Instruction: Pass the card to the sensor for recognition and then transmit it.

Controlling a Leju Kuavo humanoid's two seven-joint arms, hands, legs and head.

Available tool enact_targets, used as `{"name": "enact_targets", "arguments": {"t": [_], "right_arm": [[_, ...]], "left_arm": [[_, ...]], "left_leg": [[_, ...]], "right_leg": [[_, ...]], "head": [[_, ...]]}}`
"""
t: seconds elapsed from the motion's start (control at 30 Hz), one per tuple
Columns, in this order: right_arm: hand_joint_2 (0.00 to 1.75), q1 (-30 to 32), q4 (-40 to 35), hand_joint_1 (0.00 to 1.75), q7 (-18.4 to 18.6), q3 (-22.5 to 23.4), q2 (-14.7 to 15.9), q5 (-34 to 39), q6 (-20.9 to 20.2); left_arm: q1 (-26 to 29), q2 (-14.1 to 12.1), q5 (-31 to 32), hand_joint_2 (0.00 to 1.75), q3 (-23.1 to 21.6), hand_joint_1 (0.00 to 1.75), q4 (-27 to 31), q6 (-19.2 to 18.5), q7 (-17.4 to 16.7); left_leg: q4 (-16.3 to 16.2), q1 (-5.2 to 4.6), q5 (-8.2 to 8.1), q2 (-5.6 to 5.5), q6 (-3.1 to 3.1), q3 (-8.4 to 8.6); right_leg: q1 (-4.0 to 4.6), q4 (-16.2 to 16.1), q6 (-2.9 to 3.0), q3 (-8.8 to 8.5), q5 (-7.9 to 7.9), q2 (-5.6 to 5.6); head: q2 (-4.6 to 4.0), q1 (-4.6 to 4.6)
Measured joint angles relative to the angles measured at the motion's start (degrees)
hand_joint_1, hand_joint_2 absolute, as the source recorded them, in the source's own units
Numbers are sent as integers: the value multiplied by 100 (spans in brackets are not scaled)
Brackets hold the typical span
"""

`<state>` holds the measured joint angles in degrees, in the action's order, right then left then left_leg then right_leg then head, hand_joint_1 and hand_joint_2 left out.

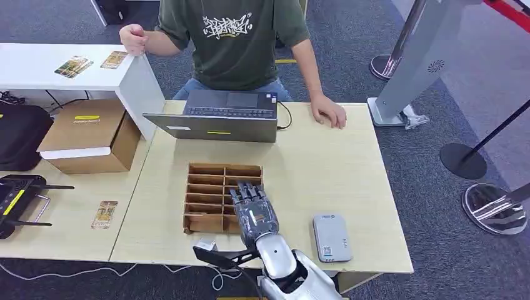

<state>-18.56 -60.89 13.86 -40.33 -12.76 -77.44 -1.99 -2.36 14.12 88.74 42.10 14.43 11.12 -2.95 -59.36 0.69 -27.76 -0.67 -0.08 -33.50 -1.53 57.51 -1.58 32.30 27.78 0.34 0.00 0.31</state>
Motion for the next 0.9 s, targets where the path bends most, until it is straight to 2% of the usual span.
{"name": "enact_targets", "arguments": {"t": [0.03, 0.07, 0.3, 0.47, 0.5, 0.53, 0.77, 0.9], "right_arm": [[175, 0, 4, 133, 4, 0, 0, 0, 0], [175, 0, 11, 140, 13, 0, 0, 0, 0], [175, -11, -46, 140, 90, 0, 0, -70, 46], [175, -5, -183, 131, 101, 0, 2, -118, 39], [175, -5, -203, 134, 101, 0, 2, -118, 33], [175, -5, -214, 127, 101, 0, 2, -120, 26], [175, 34, -350, 122, 101, -2, 9, -125, 17], [175, 68, -398, 131, 101, -2, 13, -125, 17]], "left_arm": [[-1, 0, 0, 0, 0, 0, 0, 0, 0], [-2, 0, 0, 0, 0, 0, 0, -13, -2], [-8, -7, 2, 0, -7, 0, 0, -39, -24], [-10, -7, 2, 0, -7, 0, 0, -31, -35], [-10, -7, 2, 0, -7, 0, 0, -31, -35], [-10, -7, 0, 0, -7, 0, 0, -31, -33], [-10, -4, 2, 0, -7, 0, 0, -9, -33], [-9, -4, 2, 0, -7, 0, 0, 13, -33]], "left_leg": [[0, 0, 0, 0, 0, 0], [0, 0, 0, 0, 0, 0], [0, 0, 0, 0, 0, 2], [0, 0, 0, 0, 0, 2], [0, 0, 0, 0, 0, 2], [0, 0, 0, 1, 0, 2], [0, 0, 0, 0, 0, 2], [0, 0, 0, 1, 0, 2]], "right_leg": [[0, 0, 0, 0, 0, 0], [0, 0, 0, 0, 0, 0], [0, 0, 0, 0, 0, 0], [0, 0, 0, -1, 0, 0], [0, 0, 0, -1, 0, 0], [0, 0, 0, -1, 0, 1], [0, 0, 0, -1, 0, 0], [0, 0, 0, -1, 0, 1]], "head": [[0, 0], [0, 0], [0, 0], [0, 0], [0, 0], [0, 0], [0, 2], [0, 0]]}}
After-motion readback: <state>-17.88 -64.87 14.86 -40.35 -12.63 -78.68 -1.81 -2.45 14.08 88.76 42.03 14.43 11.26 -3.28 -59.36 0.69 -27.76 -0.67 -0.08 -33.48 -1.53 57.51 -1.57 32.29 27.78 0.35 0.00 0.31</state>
